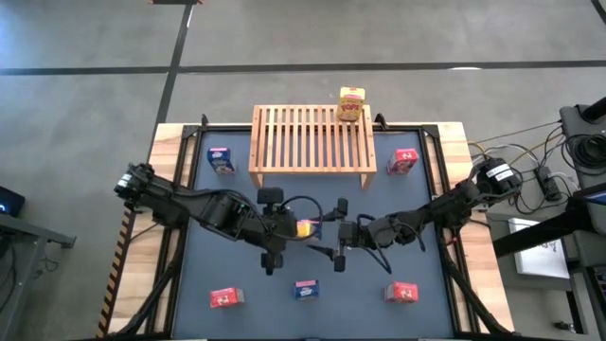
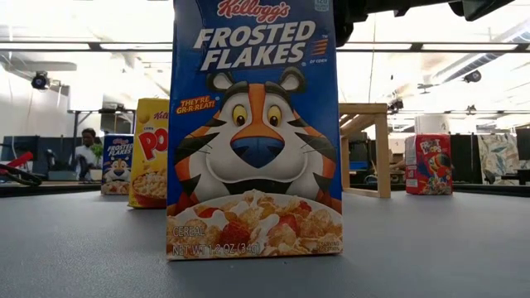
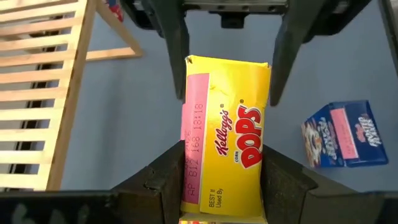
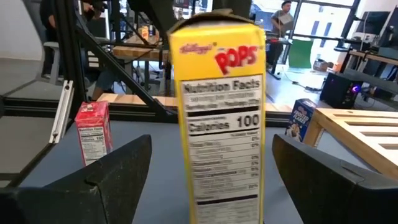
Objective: Stack cereal on shelf
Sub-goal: Put the left yellow cereal box on the shelf aligned with the other yellow cereal box
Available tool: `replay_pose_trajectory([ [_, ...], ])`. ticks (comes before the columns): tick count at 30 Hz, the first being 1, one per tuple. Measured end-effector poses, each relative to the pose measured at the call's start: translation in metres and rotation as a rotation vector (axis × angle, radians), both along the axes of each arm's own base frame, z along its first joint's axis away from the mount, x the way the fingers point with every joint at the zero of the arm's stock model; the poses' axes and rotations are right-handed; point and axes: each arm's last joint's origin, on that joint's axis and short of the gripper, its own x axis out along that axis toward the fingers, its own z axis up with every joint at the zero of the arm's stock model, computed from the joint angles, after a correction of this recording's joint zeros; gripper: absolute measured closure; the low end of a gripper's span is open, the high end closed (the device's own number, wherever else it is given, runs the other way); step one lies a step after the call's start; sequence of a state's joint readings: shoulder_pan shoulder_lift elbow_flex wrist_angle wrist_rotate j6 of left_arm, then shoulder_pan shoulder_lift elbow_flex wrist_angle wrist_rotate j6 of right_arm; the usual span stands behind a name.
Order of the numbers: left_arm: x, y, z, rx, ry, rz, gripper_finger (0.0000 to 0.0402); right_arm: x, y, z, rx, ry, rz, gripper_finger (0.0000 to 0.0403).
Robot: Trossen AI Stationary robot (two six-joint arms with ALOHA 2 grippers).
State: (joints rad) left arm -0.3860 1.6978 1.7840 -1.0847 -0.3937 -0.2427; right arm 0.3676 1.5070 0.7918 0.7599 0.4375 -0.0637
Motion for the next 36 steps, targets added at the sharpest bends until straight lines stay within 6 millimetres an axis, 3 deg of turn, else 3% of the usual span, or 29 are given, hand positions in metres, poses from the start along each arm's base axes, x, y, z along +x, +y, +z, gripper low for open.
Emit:
replay_pose_trajectory([
  [10, 0.0008, -0.0004, 0.0006, 0.007, -0.006, -0.018, 0.0251, 0.0002, -0.0006, -0.0007, -0.013, 0.007, -0.002, 0.0083],
  [25, 0.0007, 0.0002, 0.0003, 0.005, -0.001, -0.019, 0.0251, 0.0000, -0.0007, -0.0045, -0.032, 0.045, -0.003, 0.0225],
  [30, 0.0007, 0.0003, 0.0003, 0.017, 0.002, -0.034, 0.0241, 0.0000, -0.0008, -0.0046, -0.033, 0.046, -0.004, 0.0248],
  [36, 0.0001, 0.0009, 0.0001, 0.042, 0.006, -0.032, 0.0193, 0.0000, -0.0008, -0.0049, -0.034, 0.049, -0.005, 0.0252],
])
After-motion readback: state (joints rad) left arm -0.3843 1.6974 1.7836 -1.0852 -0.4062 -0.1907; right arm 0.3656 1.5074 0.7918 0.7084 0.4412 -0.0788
